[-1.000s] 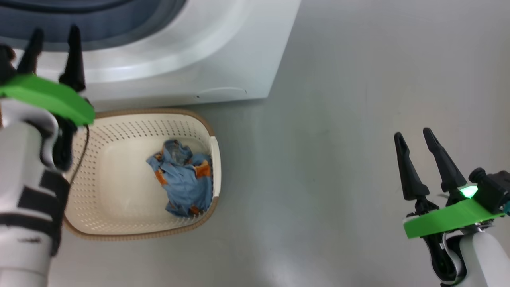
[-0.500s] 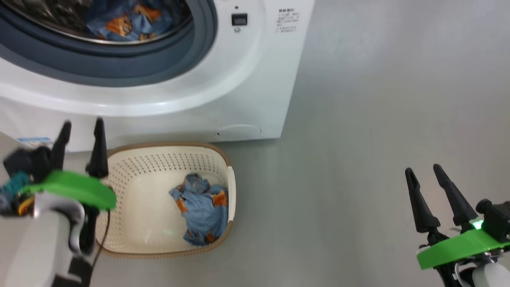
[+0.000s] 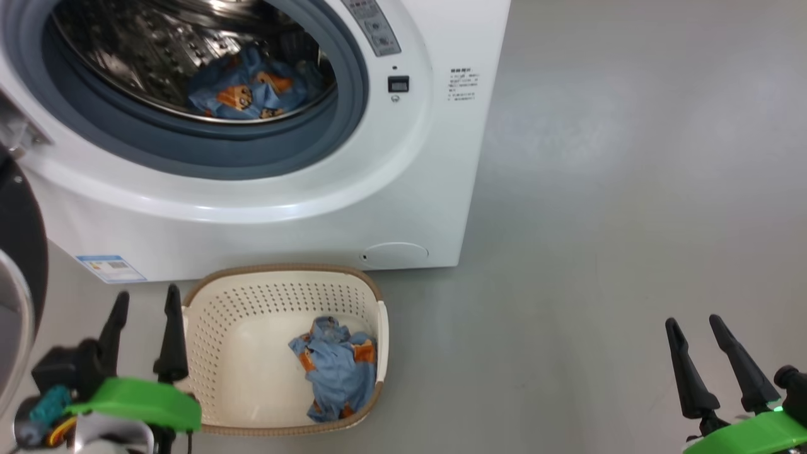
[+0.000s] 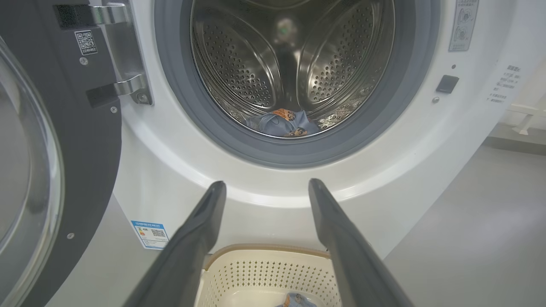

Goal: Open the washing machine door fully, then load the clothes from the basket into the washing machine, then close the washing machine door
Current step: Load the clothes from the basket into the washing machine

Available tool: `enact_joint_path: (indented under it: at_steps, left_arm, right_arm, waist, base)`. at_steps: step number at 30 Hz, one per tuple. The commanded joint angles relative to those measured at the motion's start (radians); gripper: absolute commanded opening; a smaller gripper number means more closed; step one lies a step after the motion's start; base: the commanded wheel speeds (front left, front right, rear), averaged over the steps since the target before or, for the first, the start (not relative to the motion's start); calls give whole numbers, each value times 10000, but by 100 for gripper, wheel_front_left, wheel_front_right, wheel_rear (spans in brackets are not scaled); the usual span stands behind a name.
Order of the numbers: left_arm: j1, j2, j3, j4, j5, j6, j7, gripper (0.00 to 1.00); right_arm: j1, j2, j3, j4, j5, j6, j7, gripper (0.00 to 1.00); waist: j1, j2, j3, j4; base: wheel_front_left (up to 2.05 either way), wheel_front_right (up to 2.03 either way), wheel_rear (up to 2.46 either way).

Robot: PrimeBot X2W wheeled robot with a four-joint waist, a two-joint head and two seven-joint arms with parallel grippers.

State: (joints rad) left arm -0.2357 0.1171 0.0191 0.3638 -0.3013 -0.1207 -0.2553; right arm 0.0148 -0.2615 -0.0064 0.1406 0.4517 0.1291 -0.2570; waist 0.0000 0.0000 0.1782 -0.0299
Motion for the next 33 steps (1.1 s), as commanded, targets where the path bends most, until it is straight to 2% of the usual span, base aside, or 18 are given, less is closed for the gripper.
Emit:
enact_joint_path:
  at_steps: [1, 14, 33]
  left_arm:
    - [265, 190, 438, -465, 186, -57, -64, 100]
    - [2207, -61, 895, -1838, 366, -95, -64, 100]
    - [2453, -128, 714, -1999, 222, -99, -64, 100]
  right_arm:
    - [180, -269, 152, -227, 118, 16, -48, 100]
    - [816, -206, -95, -421, 98, 16, -48, 100]
    - [729, -151, -44, -435, 110, 16, -48, 100]
  waist:
    - [0, 0, -298, 125]
    - [0, 0, -709, 91]
    - [0, 0, -644, -37]
  base:
    - [0, 0, 0]
    - [0, 0, 0]
    - [0, 0, 0]
